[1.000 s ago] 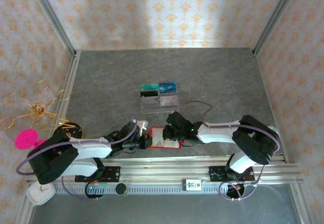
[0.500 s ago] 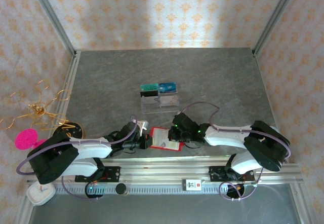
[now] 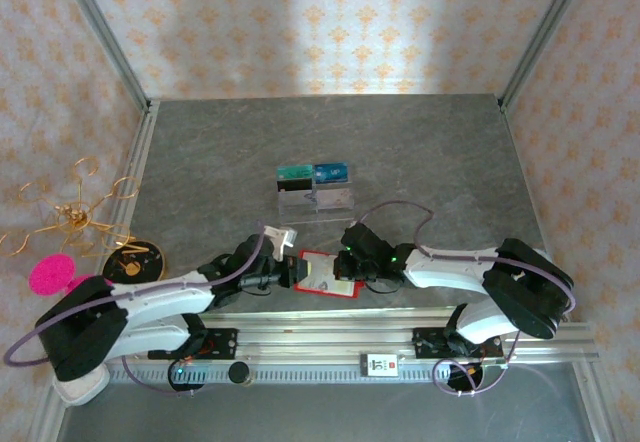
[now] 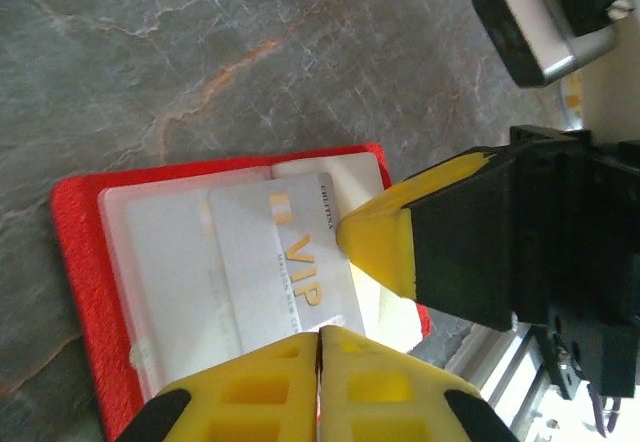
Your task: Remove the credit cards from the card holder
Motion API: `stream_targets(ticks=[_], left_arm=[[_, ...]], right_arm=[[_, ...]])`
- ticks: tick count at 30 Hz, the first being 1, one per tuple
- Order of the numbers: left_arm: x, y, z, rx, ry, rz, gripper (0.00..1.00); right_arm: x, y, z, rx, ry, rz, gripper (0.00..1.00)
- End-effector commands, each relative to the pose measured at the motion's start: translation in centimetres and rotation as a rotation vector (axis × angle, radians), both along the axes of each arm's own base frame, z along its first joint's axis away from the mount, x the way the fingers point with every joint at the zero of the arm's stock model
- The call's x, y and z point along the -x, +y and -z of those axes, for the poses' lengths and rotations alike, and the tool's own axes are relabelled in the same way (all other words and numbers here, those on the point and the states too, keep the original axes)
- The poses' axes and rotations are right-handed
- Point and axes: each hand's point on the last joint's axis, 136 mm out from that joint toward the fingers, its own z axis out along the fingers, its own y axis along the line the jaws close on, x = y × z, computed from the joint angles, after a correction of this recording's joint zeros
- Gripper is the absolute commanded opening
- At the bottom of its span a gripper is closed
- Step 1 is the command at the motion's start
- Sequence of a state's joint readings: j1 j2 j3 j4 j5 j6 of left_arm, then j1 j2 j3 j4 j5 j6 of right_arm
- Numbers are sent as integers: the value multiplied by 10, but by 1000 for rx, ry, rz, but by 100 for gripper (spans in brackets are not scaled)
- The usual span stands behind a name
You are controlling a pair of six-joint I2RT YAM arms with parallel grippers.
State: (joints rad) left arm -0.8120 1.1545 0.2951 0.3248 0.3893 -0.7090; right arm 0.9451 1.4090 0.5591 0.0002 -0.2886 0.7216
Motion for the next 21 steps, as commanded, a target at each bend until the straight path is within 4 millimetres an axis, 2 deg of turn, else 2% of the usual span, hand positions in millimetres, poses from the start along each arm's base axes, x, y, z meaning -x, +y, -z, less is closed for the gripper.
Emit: stream_targets(ticks=[1, 5, 8, 15, 18, 21], left_arm=[[-3, -12, 6, -23, -6, 44, 5], [-3, -12, 26, -73, 45, 47, 0], [0, -13, 35, -93, 71, 52, 0], [11, -22, 54, -140, 125, 98, 0], [12, -21, 57, -160, 132, 102, 0], [13, -15, 56, -172, 125, 89, 0]], right_arm=[[-2, -3, -2, 8, -24, -10, 1], [0, 0, -7, -30, -30, -23, 23], [5, 2, -6, -53, -18, -36, 29], [10, 10, 2, -87, 17, -65, 28], [6, 9, 2, -70, 6, -57, 18], [-1, -8, 3, -8, -23, -1, 11]])
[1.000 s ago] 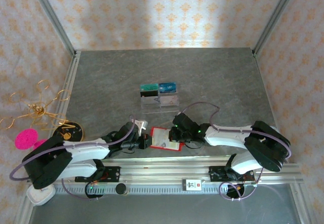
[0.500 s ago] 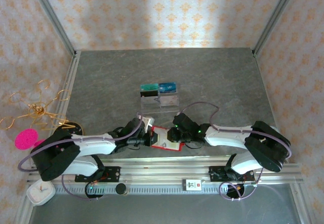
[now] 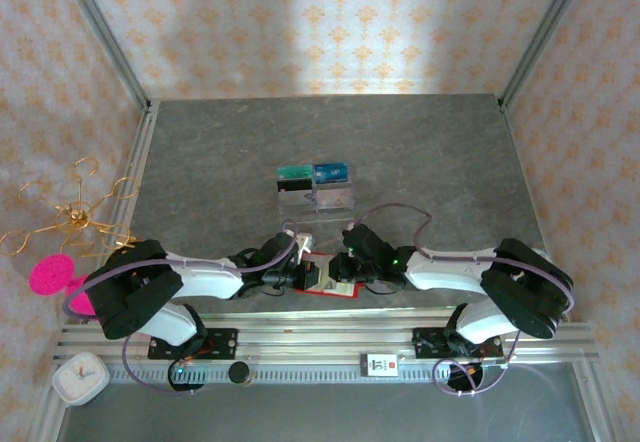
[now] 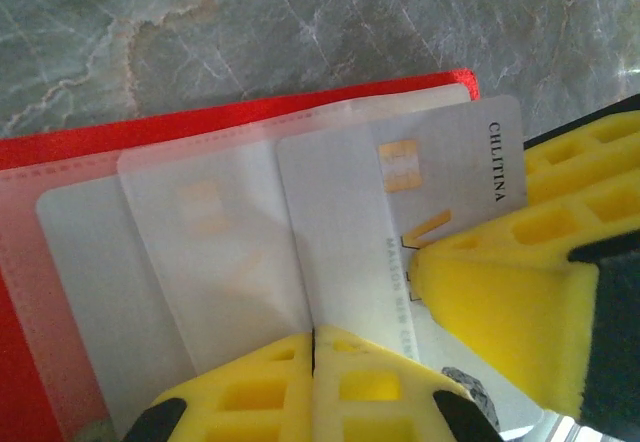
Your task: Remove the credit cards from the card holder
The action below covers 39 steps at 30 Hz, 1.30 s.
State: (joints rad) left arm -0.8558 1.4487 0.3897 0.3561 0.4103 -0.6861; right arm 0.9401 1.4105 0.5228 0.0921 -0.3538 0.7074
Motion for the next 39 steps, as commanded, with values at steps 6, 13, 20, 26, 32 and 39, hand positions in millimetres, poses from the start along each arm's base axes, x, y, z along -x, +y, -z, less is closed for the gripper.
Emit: stream_targets(ticks=[6, 13, 20, 26, 32, 39], left_arm=[[8, 11, 9, -48, 13, 4, 0], [3, 8, 7, -37, 4, 9, 0], [-13, 7, -48, 46, -131, -38, 5], [-26, 31, -68, 22, -192, -144, 27], [-37, 54, -95, 41, -283, -263, 54], [-39, 74, -121, 46, -349, -330, 77]], right_arm=[[-16, -55, -8, 86, -76, 158, 8], [-14, -61, -30, 30, -128, 159, 5], [-3, -28, -30, -69, -87, 22, 0], [-15, -14, -55, 14, -198, -74, 0], [-37, -16, -113, 61, -391, -97, 0], [-90, 2, -187, 168, -703, -175, 0]])
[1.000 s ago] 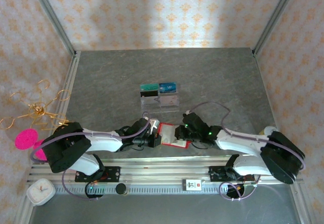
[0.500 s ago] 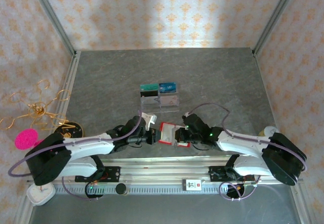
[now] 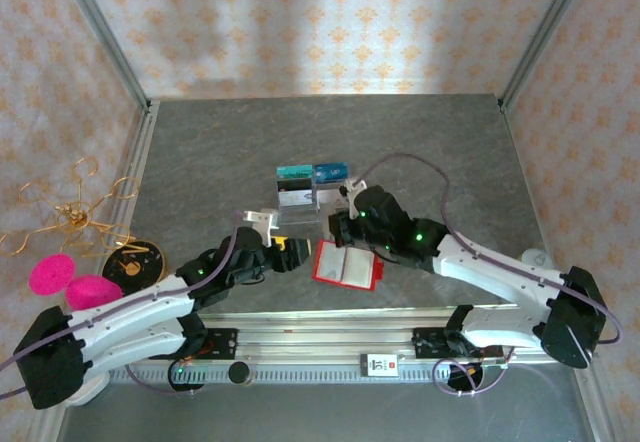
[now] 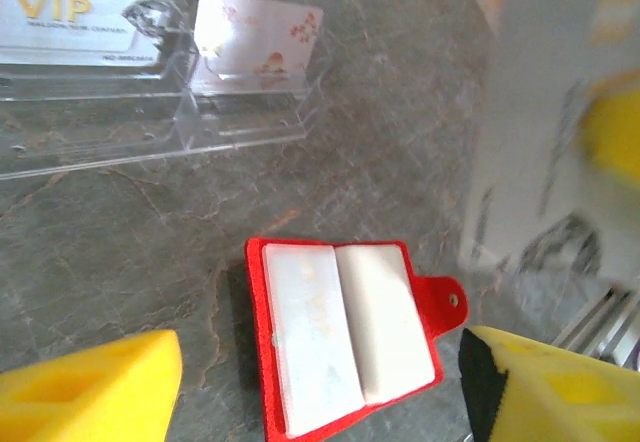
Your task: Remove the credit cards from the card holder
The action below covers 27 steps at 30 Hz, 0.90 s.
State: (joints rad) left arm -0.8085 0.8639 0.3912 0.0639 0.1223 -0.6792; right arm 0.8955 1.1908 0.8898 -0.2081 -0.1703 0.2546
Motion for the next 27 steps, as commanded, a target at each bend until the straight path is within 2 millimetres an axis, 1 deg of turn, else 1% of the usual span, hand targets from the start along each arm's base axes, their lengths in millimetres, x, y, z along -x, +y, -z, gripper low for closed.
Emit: stream_targets(ticks=[1, 2, 4, 5, 8, 11, 13, 17, 19, 21, 24, 27], left_arm=[[-4, 18, -5, -35, -16, -71, 79], [-4, 20, -8, -26, -20, -76, 82], [-2, 22, -13, -15, -22, -84, 96], [-2, 24, -14, -12, -21, -88, 99], [-1, 26, -18, -11, -15, -98, 99], [-3, 30, -23, -15, -22, -113, 99], [-4, 31, -27, -15, -31, -120, 99], [-8, 38, -38, -33, -53, -150, 99], [-9, 41, -44, -55, -65, -157, 99], [-10, 47, -48, -78, -73, -179, 99], [-10, 55, -56, -86, -92, -205, 99], [-10, 65, -63, -79, -112, -254, 99]], right_arm=[[-35, 0, -22, 160, -194, -37, 0], [-43, 3, -26, 194, -226, -71, 0], [-47, 15, -29, 241, -290, -188, 0], [-49, 20, -29, 271, -324, -246, 0], [-48, 35, -24, 362, -355, -415, 0], [-51, 41, -14, 454, -355, -545, 0], [-59, 44, -9, 492, -350, -594, 0], [-68, 65, -5, 527, -357, -739, 0], [-82, 69, 1, 582, -365, -766, 0], [-92, 70, 9, 617, -363, -814, 0], [-103, 73, 21, 636, -349, -885, 0], [-106, 78, 26, 642, -354, -950, 0]])
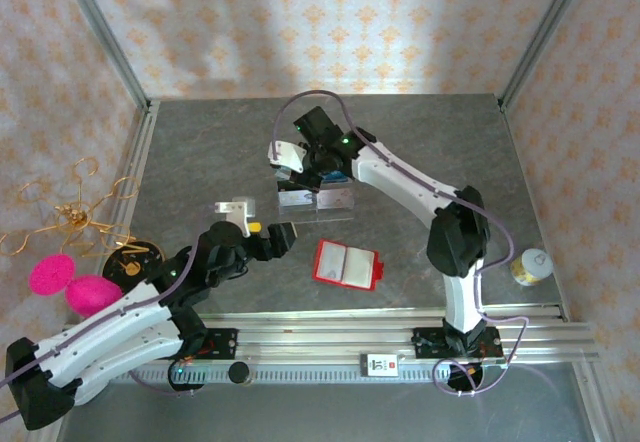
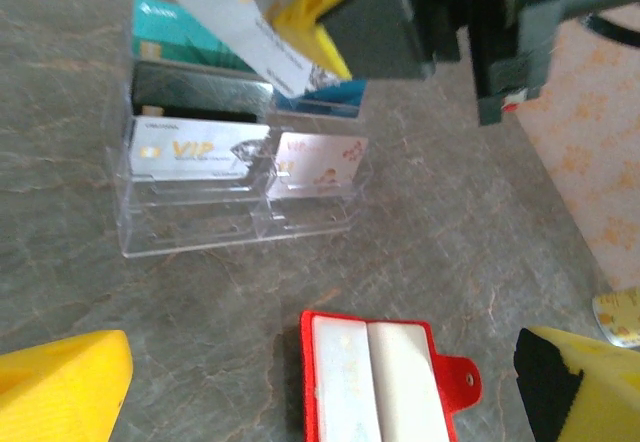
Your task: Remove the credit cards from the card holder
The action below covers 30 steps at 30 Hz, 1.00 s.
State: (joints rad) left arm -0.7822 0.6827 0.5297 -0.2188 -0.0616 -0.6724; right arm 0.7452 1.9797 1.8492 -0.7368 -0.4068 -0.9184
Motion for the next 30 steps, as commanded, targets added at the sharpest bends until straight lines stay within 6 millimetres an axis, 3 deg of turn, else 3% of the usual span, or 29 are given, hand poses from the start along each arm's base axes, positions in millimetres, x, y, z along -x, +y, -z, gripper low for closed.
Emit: stream_targets(ticks=[1, 11, 30], left_arm=[[-2, 23, -9, -37, -29, -90, 99], [-4, 45, -20, 3, -102, -197, 99], [-6, 40, -16, -18, -93, -174, 99]], right_arm=[[8, -5, 8, 64, 20, -126, 0], [14, -6, 25, 112, 47, -201, 0], [5, -5, 64, 158, 62, -177, 0]])
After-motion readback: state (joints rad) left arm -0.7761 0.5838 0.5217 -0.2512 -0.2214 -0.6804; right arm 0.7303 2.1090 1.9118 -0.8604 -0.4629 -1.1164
